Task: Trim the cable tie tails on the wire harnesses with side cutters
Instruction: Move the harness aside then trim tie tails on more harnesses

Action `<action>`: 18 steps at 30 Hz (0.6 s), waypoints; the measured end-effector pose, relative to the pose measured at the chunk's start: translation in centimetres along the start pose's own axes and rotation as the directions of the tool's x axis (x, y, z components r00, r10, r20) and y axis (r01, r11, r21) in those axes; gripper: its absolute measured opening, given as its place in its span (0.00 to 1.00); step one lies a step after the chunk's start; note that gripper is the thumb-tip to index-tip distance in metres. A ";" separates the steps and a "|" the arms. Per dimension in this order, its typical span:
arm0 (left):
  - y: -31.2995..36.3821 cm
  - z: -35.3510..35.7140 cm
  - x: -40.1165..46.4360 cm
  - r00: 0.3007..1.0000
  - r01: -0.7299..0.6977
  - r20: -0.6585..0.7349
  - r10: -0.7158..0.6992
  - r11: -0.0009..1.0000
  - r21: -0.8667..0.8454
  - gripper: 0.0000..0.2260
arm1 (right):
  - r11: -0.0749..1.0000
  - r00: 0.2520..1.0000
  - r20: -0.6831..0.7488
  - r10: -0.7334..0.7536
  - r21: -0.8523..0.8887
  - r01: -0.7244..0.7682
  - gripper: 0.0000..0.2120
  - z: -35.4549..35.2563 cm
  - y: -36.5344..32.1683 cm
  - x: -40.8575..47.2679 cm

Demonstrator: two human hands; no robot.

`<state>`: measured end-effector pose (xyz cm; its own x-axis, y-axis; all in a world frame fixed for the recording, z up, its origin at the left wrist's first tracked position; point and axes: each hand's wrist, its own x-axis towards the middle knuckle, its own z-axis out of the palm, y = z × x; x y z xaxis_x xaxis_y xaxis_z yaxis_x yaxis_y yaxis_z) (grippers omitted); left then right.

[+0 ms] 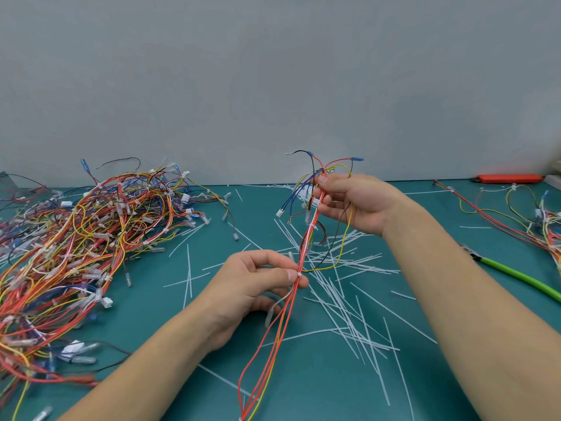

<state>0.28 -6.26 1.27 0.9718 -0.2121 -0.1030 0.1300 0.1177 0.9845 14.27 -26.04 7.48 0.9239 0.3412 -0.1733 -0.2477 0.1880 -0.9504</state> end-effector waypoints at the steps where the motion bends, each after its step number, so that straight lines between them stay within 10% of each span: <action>1: 0.0 0.0 0.0 1.000 -0.001 0.003 0.001 1.000 -0.005 0.09 | 1.000 1.000 0.000 0.000 0.001 0.000 0.04 0.0 0.0 0.0; 18: -0.1 -0.3 0.1 0.999 -0.008 0.032 0.007 1.000 0.010 0.09 | 1.000 1.000 0.000 0.008 -0.002 -0.008 0.04 -0.1 0.1 0.1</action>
<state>0.40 -5.99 1.08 0.9660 -0.2420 -0.0912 0.1206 0.1093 0.9867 14.37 -26.12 7.38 0.9219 0.3427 -0.1809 -0.2546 0.1839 -0.9494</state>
